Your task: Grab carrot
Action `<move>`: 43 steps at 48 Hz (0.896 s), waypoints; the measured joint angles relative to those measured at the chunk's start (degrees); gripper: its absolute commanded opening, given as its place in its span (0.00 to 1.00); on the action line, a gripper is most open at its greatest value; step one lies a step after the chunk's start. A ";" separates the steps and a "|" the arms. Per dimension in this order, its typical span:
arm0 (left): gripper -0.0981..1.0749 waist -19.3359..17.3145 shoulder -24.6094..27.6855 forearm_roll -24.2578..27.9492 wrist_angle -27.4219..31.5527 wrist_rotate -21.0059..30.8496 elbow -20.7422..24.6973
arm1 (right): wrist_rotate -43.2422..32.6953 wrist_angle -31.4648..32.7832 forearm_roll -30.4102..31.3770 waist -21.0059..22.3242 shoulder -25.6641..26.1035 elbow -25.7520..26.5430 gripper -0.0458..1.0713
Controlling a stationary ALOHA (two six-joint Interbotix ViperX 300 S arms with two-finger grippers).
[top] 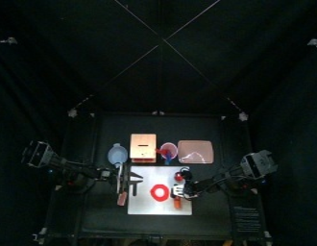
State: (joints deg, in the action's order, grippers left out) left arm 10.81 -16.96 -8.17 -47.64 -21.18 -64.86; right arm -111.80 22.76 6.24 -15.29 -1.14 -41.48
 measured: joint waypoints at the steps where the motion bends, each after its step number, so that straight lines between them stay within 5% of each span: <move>1: 0.61 0.00 0.00 0.09 0.09 0.00 -0.18 | 0.00 0.00 0.00 0.00 -0.09 0.00 0.96; 20: 0.61 0.09 -1.05 0.97 0.09 0.00 -1.32 | 0.00 1.49 -0.44 -0.09 -1.67 1.58 0.93; 36: 0.61 0.00 -1.49 1.49 0.09 0.00 -2.20 | 0.00 2.11 -1.67 -0.26 -2.46 2.11 0.58; 43: 0.61 -0.09 -1.67 1.49 0.09 0.00 -2.55 | 0.00 2.11 -1.67 -0.26 -2.46 2.20 0.55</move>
State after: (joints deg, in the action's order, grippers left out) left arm 10.72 -18.63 -6.68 -47.55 -21.18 -67.41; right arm -111.80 24.87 4.57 -15.56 -3.60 -39.29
